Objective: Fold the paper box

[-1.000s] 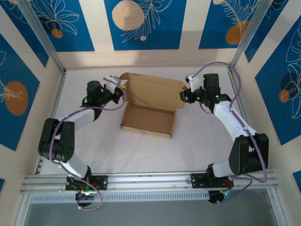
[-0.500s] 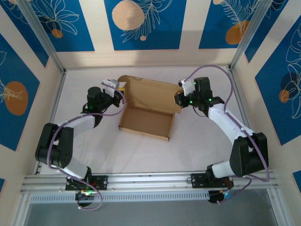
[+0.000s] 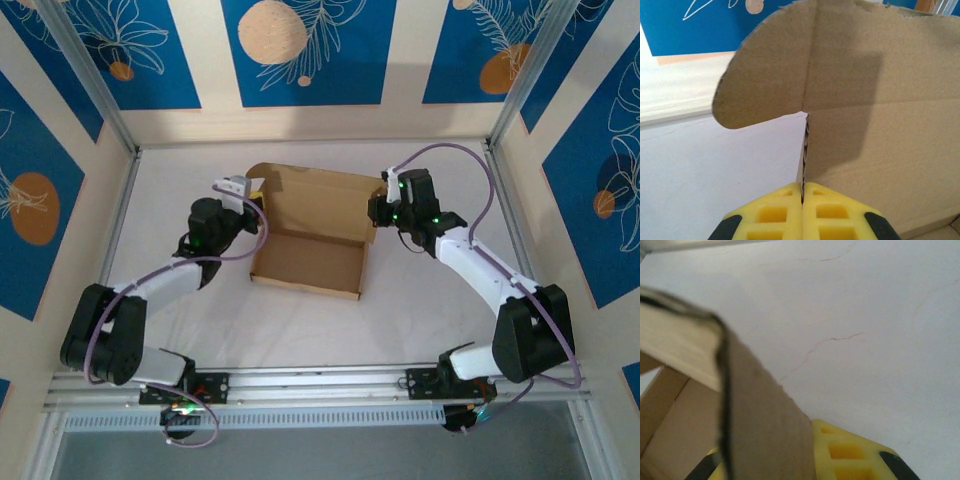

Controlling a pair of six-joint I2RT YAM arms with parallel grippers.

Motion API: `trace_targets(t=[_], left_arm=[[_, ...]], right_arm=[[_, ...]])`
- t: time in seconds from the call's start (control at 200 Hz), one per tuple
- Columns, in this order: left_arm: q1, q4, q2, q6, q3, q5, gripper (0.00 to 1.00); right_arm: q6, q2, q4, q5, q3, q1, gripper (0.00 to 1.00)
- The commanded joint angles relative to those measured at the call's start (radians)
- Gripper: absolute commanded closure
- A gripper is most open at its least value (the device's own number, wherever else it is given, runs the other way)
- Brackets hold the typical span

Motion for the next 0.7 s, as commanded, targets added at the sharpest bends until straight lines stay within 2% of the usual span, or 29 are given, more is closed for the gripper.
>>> trace_targets(t=[0.0, 0.135, 0.41, 0.695], left_arm=[[-0.032, 0.076, -0.026, -0.043, -0.028, -0.011, 1.00], [-0.035, 0.147, -0.001, -0.057, -0.052, -0.033, 1.00], [-0.052, 0.375, 0.066, -0.079, -0.150, -0.103, 1.00], [-0.178, 0.476, 0.070, -0.056, -0.217, -0.289, 1.00]], right_arm=[[0.212, 0.019, 0.043, 0.080, 0.028, 0.022, 0.83], [0.305, 0.019, 0.137, 0.111, -0.005, 0.028, 0.82], [0.202, -0.034, 0.341, 0.166, -0.121, 0.094, 0.81], [0.158, -0.053, 0.422, 0.232, -0.209, 0.158, 0.81]])
